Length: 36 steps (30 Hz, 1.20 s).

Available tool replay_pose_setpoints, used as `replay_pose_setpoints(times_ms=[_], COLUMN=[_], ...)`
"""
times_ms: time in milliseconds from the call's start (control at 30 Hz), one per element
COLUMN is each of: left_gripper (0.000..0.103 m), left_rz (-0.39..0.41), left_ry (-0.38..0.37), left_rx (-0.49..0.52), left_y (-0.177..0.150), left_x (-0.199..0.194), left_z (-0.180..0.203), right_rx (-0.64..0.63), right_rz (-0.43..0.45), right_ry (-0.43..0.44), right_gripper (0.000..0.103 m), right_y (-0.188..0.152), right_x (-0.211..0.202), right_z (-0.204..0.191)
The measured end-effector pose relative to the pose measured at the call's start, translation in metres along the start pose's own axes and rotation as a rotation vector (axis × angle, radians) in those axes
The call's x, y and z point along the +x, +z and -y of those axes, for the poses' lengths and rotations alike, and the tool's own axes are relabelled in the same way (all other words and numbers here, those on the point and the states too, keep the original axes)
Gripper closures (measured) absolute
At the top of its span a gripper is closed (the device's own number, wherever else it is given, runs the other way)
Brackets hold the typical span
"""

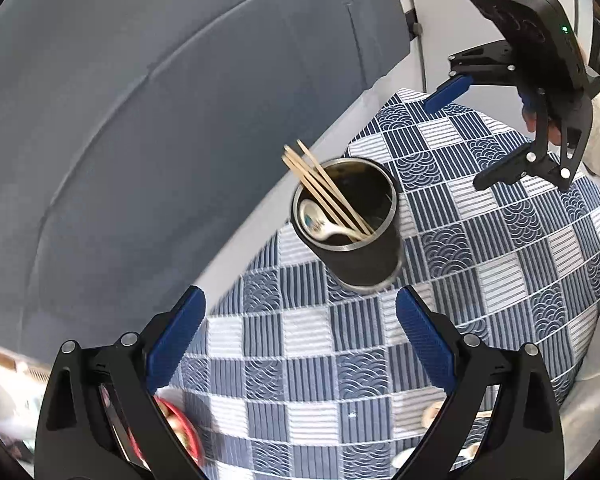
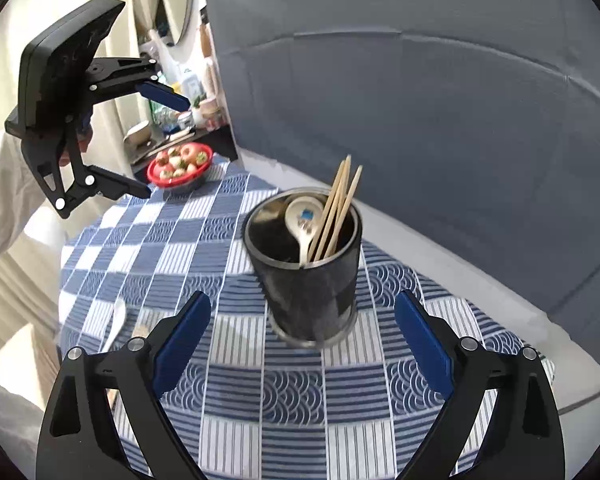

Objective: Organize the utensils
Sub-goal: 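Lower the white spoon into the black cup and open the right tool, then move the left tool down toward the cartoon-printed spoon with orange handle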

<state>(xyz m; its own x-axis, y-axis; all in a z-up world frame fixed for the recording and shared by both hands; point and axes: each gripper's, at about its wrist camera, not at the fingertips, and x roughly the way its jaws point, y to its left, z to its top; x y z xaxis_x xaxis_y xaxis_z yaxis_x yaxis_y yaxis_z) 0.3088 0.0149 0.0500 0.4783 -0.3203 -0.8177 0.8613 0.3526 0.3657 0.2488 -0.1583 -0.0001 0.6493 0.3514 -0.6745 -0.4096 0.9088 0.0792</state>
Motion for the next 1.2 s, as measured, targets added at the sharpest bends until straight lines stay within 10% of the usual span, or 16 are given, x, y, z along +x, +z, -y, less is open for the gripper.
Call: replay_pose_setpoints(times_ms=[1200], left_gripper=[0.006], left_rz=[-0.020], left_ry=[0.020], left_rx=[-0.527], left_y=[-0.159], left_x=[-0.039], left_z=[0.114], right_rx=[-0.114], right_rz=[-0.111], right_ry=[0.065], right_gripper=[0.010], right_y=[-0.082], right_x=[-0.021], right_z=[-0.085])
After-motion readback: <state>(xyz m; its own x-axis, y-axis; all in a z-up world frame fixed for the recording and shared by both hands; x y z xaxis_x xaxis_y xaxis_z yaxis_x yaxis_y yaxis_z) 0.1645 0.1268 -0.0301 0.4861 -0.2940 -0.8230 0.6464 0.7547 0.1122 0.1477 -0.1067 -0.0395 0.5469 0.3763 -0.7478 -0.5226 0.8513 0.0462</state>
